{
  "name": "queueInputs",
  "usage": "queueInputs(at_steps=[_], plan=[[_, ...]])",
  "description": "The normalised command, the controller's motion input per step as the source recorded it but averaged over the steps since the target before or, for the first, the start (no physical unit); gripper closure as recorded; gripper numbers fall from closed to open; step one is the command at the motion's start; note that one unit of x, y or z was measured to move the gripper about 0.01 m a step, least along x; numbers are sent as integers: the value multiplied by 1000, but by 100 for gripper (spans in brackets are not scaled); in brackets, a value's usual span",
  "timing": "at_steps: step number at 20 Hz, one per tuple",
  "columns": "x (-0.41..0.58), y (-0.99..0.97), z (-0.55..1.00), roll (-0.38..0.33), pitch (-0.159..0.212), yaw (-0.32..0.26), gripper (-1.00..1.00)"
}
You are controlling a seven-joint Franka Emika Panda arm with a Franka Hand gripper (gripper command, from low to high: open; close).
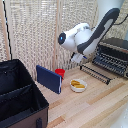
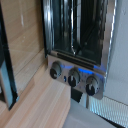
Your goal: Gently stretch your hand towards the oven tray's handle, obtaining a firm grip, and draw it cautiously out of the oven. Transition your grip to the hot dog bowl, gingerly seizing the edge, and elevate it from the surface. Hover the bowl over the tray, delicately lower it, and temper your grip, establishing the bowl's equilibrium.
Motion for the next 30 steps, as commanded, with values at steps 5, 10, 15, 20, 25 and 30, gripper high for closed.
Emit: queueInputs(at_steps=[5,10,15,20,25,30], plan=[[65,-522,-81,-148,7,129,-100],[10,-609,-102,-128,6,93,-100],[0,-649,-129,-85,-3,15,-100],[57,-685,-27,-5,-19,-29,-100],[84,-796,1,44,1,-27,-100],[35,-757,0,84,16,-11,-100]])
